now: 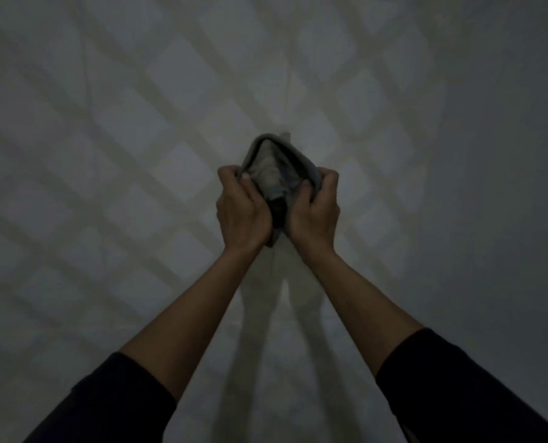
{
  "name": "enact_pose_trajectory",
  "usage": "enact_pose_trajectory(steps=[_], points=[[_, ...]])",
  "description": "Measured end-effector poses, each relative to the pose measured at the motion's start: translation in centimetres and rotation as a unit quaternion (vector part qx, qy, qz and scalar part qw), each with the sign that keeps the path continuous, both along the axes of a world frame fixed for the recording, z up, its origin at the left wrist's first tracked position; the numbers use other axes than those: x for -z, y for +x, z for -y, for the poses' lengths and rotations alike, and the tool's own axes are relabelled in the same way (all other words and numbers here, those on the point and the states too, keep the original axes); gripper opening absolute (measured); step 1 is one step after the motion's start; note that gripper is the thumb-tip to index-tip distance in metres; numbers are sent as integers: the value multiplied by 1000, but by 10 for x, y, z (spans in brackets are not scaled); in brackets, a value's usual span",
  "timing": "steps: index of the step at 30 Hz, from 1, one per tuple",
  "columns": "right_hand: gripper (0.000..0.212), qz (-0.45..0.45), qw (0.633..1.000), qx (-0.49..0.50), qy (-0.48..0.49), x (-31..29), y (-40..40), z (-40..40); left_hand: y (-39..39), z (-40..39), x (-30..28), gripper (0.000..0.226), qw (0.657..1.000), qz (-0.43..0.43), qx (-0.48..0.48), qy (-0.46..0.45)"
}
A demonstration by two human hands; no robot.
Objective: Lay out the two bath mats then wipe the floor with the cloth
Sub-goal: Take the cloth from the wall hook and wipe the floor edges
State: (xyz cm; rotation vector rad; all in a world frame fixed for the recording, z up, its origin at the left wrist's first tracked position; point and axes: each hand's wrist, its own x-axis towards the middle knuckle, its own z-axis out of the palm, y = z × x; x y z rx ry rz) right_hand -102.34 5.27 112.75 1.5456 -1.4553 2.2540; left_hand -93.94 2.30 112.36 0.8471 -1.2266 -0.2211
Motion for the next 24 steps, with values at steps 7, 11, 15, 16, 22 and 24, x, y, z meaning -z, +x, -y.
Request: enact_pose_trajectory(steps=[7, 11, 15, 16, 22, 24], points=[[13, 73, 987, -31, 140, 57, -14, -37, 30, -24, 80, 26, 968, -29, 71, 240], [25, 93, 955, -84, 268, 101, -31, -74, 36, -73, 121, 43, 918, -63, 153, 360], [25, -10, 917, -94, 387, 156, -65, -126, 40, -136, 165, 25, 889, 58, 186, 415], [25, -33, 909, -90, 407, 173, -73, -140, 41, -149, 180, 26, 879, 87, 194, 427], [15, -132, 826, -131, 533, 291, -96, -229, 50, -227, 285, 58, 779, 268, 171, 541], [14, -144, 806, -152, 554, 324, -97, -248, 52, -246, 314, 59, 751, 261, 184, 578]])
